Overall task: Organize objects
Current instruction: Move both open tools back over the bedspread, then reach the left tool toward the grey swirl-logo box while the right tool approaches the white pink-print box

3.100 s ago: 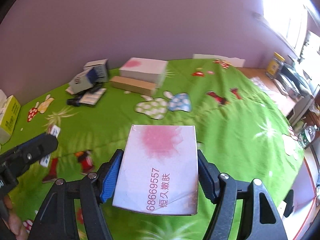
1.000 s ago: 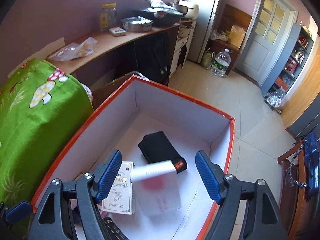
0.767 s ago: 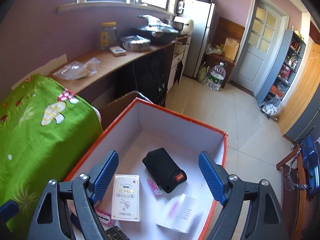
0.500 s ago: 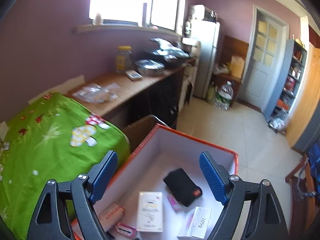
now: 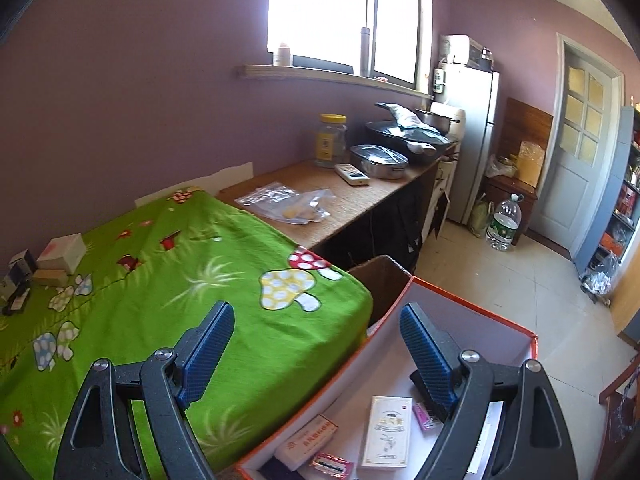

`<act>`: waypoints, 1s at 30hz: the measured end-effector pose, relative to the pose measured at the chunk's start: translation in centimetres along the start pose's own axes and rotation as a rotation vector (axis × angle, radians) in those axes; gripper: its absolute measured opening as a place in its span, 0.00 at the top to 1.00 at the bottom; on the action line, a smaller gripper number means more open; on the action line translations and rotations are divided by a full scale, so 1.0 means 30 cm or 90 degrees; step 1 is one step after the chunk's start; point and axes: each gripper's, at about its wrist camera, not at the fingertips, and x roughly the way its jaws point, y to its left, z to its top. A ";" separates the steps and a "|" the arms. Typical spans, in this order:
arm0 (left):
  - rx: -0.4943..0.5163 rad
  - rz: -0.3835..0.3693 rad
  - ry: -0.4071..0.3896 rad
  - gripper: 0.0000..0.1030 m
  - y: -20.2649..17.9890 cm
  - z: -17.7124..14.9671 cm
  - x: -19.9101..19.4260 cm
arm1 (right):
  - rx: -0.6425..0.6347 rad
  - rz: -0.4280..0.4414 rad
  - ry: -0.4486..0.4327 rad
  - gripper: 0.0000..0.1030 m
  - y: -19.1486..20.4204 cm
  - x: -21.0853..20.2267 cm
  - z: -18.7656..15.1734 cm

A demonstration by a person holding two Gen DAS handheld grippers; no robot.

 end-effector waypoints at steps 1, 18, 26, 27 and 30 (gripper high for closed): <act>-0.006 0.011 -0.002 0.03 0.027 -0.001 -0.001 | -0.001 0.003 0.001 0.16 0.014 0.001 0.003; -0.263 0.123 -0.036 0.03 0.613 -0.112 0.016 | -0.059 0.046 0.025 0.16 0.247 0.042 0.024; -0.370 0.160 -0.026 0.03 0.740 -0.194 0.037 | -0.091 0.089 0.029 0.16 0.396 0.070 0.043; -0.374 0.164 -0.025 0.03 0.748 -0.201 0.036 | -0.093 0.095 0.030 0.16 0.411 0.074 0.044; -0.384 0.184 -0.025 0.03 0.766 -0.220 0.035 | -0.102 0.113 0.031 0.16 0.461 0.082 0.047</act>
